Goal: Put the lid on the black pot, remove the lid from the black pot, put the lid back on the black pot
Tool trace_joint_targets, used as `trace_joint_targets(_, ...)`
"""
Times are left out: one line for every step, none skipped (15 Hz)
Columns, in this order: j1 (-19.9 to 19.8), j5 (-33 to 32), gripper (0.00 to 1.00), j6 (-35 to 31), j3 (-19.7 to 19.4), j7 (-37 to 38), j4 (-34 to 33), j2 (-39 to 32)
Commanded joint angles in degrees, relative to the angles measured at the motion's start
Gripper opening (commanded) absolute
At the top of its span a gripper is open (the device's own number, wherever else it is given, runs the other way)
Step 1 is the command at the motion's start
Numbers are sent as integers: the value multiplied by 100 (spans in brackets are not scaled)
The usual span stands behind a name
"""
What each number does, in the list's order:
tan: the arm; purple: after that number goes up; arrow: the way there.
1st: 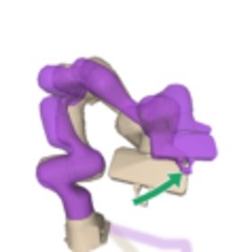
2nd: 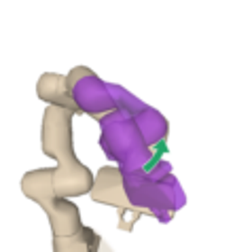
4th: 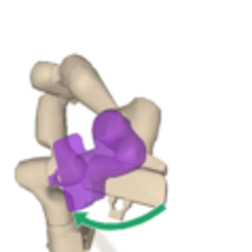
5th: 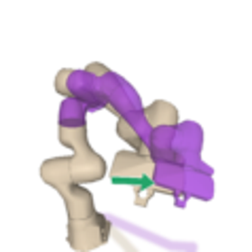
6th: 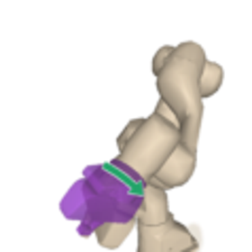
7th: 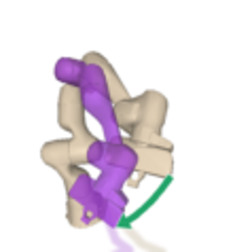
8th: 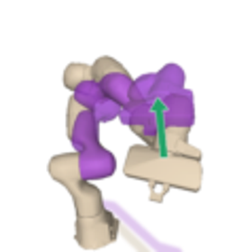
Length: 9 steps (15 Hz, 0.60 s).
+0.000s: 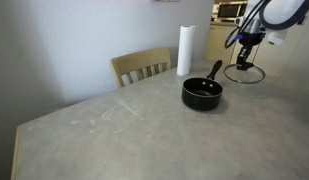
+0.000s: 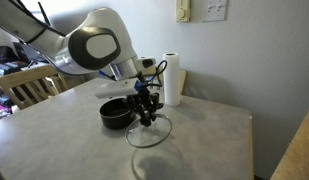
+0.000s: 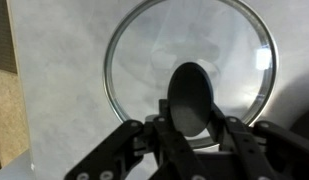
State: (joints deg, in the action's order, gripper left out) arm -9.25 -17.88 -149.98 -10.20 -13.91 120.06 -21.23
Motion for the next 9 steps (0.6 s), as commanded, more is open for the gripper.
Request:
trace_joint_targets(233, -256, 13, 230, -74, 356, 181, 405)
trace_joint_targets(261, -260, 13, 260, -48, 399, 188, 462)
trace_joint_targets(293, -257, 13, 286, -28, 439, 192, 500)
trace_joint_targets(319, -229, 13, 326, 2, 449, 189, 542)
trace_joint_targets(351, -217, 13, 337, 29, 460, 193, 577)
trace_joint_targets(381, -204, 13, 360, 54, 460, 182, 598)
trace_joint_targets(405, -177, 13, 372, 91, 442, 170, 608)
trace_joint_targets(434, -169, 13, 384, 118, 442, 161, 620)
trace_joint_targets(469, -166, 13, 401, 155, 446, 138, 619)
